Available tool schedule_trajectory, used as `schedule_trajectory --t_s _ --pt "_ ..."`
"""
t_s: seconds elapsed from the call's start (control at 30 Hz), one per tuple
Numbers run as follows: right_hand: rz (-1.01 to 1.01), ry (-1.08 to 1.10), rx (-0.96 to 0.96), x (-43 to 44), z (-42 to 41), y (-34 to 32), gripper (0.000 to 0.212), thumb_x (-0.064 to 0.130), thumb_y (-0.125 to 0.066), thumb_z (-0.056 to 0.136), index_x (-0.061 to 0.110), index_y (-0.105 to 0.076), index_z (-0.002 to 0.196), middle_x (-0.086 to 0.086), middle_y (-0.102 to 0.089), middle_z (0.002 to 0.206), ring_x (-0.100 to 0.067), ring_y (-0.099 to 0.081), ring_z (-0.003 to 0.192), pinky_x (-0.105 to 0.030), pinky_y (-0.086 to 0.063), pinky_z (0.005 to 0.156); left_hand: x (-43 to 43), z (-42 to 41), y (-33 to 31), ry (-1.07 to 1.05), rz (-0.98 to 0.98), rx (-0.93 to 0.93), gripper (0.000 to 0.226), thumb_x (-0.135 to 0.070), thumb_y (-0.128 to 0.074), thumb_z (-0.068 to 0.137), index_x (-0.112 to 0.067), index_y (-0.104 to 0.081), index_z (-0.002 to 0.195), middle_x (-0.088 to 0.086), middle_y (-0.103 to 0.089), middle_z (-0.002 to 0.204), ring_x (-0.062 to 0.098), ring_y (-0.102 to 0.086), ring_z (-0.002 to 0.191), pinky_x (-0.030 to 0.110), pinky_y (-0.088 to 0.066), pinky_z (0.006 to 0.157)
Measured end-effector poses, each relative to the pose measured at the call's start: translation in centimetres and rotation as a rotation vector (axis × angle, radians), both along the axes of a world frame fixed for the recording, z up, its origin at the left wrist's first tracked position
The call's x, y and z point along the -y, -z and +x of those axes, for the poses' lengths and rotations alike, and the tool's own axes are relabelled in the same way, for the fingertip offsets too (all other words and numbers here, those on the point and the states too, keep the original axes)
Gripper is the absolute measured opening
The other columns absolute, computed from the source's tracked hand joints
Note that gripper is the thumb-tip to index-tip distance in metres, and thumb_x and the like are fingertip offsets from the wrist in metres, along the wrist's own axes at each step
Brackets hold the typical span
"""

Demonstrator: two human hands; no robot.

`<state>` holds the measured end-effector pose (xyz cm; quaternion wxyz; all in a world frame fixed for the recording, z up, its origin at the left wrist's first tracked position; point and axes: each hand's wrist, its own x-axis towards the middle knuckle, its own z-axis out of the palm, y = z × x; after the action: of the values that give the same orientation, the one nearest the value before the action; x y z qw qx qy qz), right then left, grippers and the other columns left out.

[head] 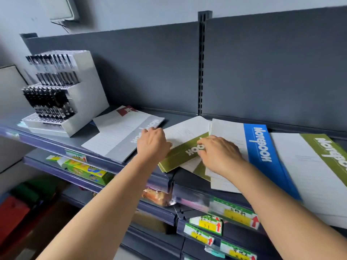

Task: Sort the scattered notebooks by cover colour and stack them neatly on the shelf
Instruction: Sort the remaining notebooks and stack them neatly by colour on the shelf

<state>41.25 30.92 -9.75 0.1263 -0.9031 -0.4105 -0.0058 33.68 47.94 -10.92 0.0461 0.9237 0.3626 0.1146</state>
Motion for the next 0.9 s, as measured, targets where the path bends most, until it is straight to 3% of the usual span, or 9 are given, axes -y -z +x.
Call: schedule_trajectory --t_s 0.13,0.2,0.27,0.4,0.53,0.63,0.8,0.9 --pt "-0.027 -0.092 -0.085 -5.7 -2.7 0.7 0.037 0.032 -0.046 0.098 0.023 -0.051 0.133 0.001 -0.051 0.136 -0.023 -0.05 0.122 -0.036 -0.041 0.096 -7.1 -4.3 -0.3 -0.064 -0.012 -0.168 0.029 -0.038 -0.06 0.088 -0.011 -0.054 0.096 0.012 -0.061 0.109 0.035 -0.052 0.101 0.036 -0.042 0.074" --pt "-0.055 -0.118 -0.096 -7.9 -3.5 1.2 0.037 0.032 -0.046 0.098 0.022 -0.051 0.134 0.0 -0.05 0.136 -0.023 -0.049 0.12 -0.038 -0.043 0.097 -8.9 -5.2 -0.7 -0.018 -0.005 -0.223 0.03 -0.041 -0.058 0.088 -0.011 -0.054 0.089 0.012 -0.063 0.101 0.032 -0.055 0.088 0.032 -0.042 0.068" --pt "-0.087 -0.1 -0.063 -9.5 -3.9 1.2 0.035 0.031 -0.046 0.098 0.02 -0.053 0.131 -0.003 -0.052 0.132 -0.024 -0.049 0.117 -0.04 -0.044 0.095 -9.0 -5.3 -1.2 0.052 0.074 -0.262 0.023 -0.03 -0.051 0.092 -0.008 -0.055 0.086 0.012 -0.061 0.092 0.029 -0.052 0.077 0.031 -0.041 0.063" --pt "-0.057 0.0 -0.07 -10.8 -3.8 0.8 0.037 0.035 -0.039 0.1 0.022 -0.049 0.133 -0.005 -0.054 0.132 -0.027 -0.051 0.117 -0.039 -0.044 0.092 -8.8 -4.4 -2.0 0.155 0.132 -0.172 0.013 -0.012 -0.046 0.09 -0.011 -0.048 0.077 0.012 -0.056 0.082 0.029 -0.049 0.071 0.031 -0.04 0.06" --pt "0.2 0.145 -0.226 -10.0 -3.0 0.0 0.042 0.031 -0.028 0.103 0.026 -0.034 0.145 -0.004 -0.049 0.142 -0.029 -0.05 0.121 -0.039 -0.043 0.092 -7.2 -2.3 -2.6 0.273 -0.021 0.009 0.023 -0.015 -0.046 0.084 -0.01 -0.05 0.062 0.008 -0.058 0.069 0.03 -0.055 0.067 0.027 -0.038 0.054" --pt "0.282 0.277 -0.052 -7.9 -2.1 -0.5 0.044 0.019 -0.032 0.102 0.023 -0.031 0.146 -0.001 -0.041 0.147 -0.026 -0.043 0.128 -0.039 -0.041 0.094 -3.6 -0.9 -2.5 0.411 -0.17 0.059 0.025 -0.016 -0.047 0.085 -0.01 -0.06 0.065 0.005 -0.06 0.066 0.024 -0.054 0.061 0.023 -0.035 0.048" --pt "0.171 0.255 -0.065 -4.8 -0.7 0.3 0.046 0.008 -0.038 0.097 0.025 -0.045 0.139 0.004 -0.041 0.146 -0.02 -0.043 0.129 -0.037 -0.041 0.098 -1.1 0.4 -1.8 0.486 -0.248 0.043 0.029 -0.029 -0.051 0.091 -0.015 -0.074 0.082 0.003 -0.07 0.08 0.024 -0.061 0.07 0.026 -0.045 0.058" --pt "0.068 0.208 -0.102 -3.8 -0.4 1.3 0.041 0.014 -0.041 0.096 0.027 -0.051 0.134 0.004 -0.047 0.142 -0.021 -0.048 0.124 -0.036 -0.043 0.098 -2.5 0.2 -1.6 0.452 -0.502 0.057 0.028 -0.029 -0.056 0.089 -0.012 -0.075 0.08 0.002 -0.074 0.078 0.026 -0.068 0.074 0.03 -0.056 0.067"
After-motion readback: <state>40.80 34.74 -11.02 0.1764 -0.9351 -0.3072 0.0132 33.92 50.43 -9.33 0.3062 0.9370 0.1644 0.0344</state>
